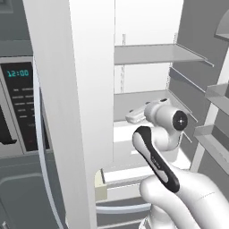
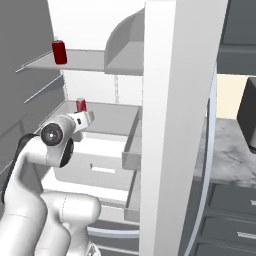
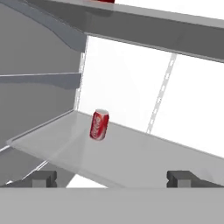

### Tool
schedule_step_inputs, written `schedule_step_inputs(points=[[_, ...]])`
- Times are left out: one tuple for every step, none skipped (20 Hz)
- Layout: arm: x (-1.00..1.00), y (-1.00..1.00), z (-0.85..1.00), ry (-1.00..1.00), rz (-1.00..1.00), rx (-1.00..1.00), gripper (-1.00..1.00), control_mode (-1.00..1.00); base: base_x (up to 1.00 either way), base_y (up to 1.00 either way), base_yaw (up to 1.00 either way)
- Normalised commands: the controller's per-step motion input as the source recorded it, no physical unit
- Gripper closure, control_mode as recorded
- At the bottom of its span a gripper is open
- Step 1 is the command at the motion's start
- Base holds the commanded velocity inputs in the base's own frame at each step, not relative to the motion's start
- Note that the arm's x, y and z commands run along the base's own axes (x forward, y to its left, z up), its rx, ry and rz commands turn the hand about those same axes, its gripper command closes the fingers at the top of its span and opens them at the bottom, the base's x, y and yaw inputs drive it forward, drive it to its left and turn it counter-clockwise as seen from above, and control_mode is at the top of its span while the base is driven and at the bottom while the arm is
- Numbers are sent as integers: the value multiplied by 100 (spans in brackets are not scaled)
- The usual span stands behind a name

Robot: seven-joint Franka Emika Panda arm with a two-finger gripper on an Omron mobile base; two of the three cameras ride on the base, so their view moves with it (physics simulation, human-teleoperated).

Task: Open the fridge, grab two sodas, and place both sodas inside the bowl with ice on the dining counter.

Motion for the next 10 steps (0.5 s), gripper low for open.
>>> schedule_step_inputs(points=[[18,0,0,-10,0,15,-100,-100,0,0,0],[13,0,0,-8,0,16,-100,-100,0,0,0],[16,7,0,-6,0,17,-100,-100,0,0,0],[18,8,0,-3,0,18,-100,-100,0,0,0],[19,9,0,0,0,17,-100,-100,0,0,0],[19,9,0,0,0,15,-100,-100,0,0,0],[22,9,0,0,0,12,-100,-100,0,0,0],[19,9,-1,0,0,8,-100,-100,0,0,0],[21,9,-7,0,0,1,-100,-100,0,0,0],[21,11,-16,0,-2,0,-100,-100,0,0,0]])
